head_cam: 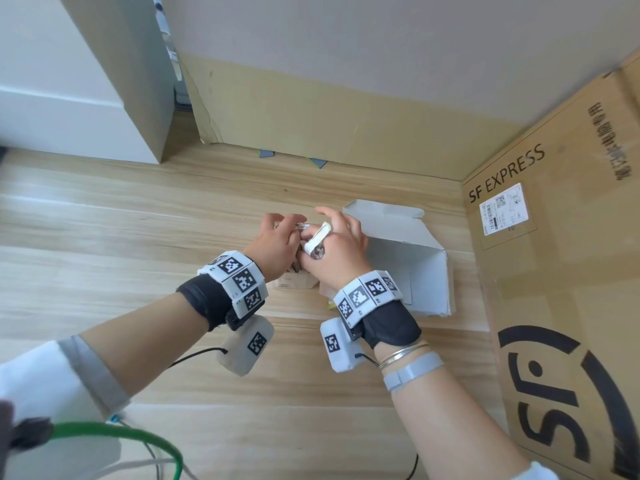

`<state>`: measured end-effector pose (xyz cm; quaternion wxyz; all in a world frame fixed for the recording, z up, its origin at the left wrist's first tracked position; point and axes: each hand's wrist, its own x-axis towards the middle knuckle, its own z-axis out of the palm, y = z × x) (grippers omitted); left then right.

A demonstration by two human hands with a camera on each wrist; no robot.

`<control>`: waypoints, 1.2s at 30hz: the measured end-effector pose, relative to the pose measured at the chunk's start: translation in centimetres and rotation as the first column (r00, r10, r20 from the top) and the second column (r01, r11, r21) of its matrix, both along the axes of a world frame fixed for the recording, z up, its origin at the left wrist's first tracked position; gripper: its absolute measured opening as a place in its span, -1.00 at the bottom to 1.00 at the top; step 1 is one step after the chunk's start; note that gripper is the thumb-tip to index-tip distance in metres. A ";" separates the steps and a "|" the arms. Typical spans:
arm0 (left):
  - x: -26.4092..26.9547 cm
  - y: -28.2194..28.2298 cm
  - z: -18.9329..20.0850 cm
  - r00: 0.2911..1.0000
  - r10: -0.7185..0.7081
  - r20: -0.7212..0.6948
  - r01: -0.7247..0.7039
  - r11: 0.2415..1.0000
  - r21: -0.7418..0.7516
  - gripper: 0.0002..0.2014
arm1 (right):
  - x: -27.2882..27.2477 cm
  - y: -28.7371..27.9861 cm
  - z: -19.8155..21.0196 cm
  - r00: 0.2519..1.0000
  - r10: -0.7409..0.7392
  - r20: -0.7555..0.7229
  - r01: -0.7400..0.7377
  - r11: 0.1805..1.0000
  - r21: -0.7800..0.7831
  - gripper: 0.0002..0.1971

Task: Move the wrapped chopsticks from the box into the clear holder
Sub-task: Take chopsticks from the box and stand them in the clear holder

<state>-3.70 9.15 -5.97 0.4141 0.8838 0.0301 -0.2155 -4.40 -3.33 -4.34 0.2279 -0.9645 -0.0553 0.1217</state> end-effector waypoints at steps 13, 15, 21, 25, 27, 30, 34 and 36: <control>0.3 -0.2 0.3 1.000 -0.022 0.003 0.022 0.999 0.025 -0.62 | 0.0 -0.3 0.9 0.982 0.104 0.158 -0.117 0.990 0.075 -0.94; 0.2 -0.3 0.3 1.000 -0.018 -0.009 0.018 1.000 0.015 -0.62 | -0.2 0.1 0.8 0.968 0.119 0.220 -0.122 0.993 -0.003 -0.90; 0.2 -0.2 0.2 0.999 0.017 -0.027 -0.017 1.000 0.002 -0.62 | 0.1 0.6 1.5 0.948 0.231 0.218 -0.205 0.969 -0.135 -0.92; 0.2 0.2 0.0 1.000 0.010 0.003 -0.010 1.000 0.001 -0.63 | -0.1 -0.1 1.9 0.977 0.205 0.064 -0.206 0.979 0.006 -0.86; 0.2 0.2 0.0 1.000 0.021 -0.002 -0.021 1.000 0.019 -0.63 | -0.2 -0.3 2.1 0.985 0.168 0.044 -0.170 0.984 0.045 -0.88; 0.1 0.0 0.2 1.000 -0.005 -0.009 0.005 0.999 0.033 -0.62 | -0.3 -0.4 1.9 0.984 0.175 0.041 -0.176 0.984 0.019 -0.91; 0.1 -0.3 0.3 1.000 0.010 -0.017 -0.010 1.000 0.006 -0.62 | -0.7 0.0 1.5 0.961 0.252 0.117 -0.237 0.963 -0.132 -0.84; 0.1 -0.2 0.1 1.000 -0.021 -0.018 0.021 1.000 0.017 -0.61 | -0.7 0.1 1.5 0.945 0.296 0.140 -0.262 0.940 -0.218 -0.75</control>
